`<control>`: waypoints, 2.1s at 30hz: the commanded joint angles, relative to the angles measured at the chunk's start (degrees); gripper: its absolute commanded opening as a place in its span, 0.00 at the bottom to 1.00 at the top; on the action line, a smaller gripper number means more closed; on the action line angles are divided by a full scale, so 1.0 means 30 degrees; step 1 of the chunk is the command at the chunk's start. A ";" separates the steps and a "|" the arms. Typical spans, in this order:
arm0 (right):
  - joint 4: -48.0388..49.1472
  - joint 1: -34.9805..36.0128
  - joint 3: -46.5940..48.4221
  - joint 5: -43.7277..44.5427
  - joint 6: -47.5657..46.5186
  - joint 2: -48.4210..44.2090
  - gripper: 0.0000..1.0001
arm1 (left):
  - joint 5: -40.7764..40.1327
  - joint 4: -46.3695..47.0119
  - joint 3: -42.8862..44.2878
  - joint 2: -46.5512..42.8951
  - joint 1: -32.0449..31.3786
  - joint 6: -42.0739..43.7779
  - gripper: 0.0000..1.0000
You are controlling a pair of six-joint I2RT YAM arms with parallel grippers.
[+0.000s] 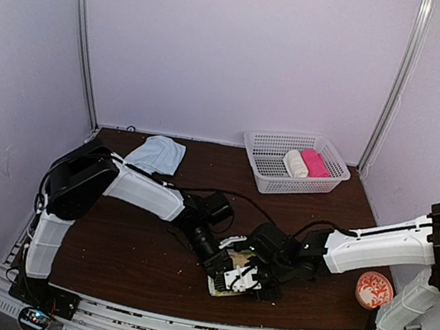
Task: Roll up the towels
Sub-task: Roll the towel at the center of the board.
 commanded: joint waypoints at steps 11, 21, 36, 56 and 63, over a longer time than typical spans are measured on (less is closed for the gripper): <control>-0.7746 -0.3266 0.5187 -0.8920 0.1385 0.4563 0.04 | -1.6282 0.5628 -0.8382 -1.2912 -0.1119 0.1017 0.47; -1.3547 -0.6545 1.1590 -1.1910 0.0728 1.1996 0.04 | -2.1988 0.7231 -0.9393 -1.4565 -0.7338 0.6754 0.47; -1.3083 -0.6616 1.1782 -1.1476 0.1042 1.2230 0.04 | -2.3489 0.4873 -0.5471 -0.5886 -0.7260 0.8635 0.53; -1.4916 -0.7014 1.4238 -1.1913 0.0958 0.7919 0.40 | -2.1160 0.3093 -0.4562 -0.5116 -0.6878 0.7946 0.08; -1.6355 -0.8640 1.7564 -1.0686 0.2075 0.5514 0.44 | -1.9469 0.1512 -0.3631 -0.5004 -0.6827 0.6417 0.08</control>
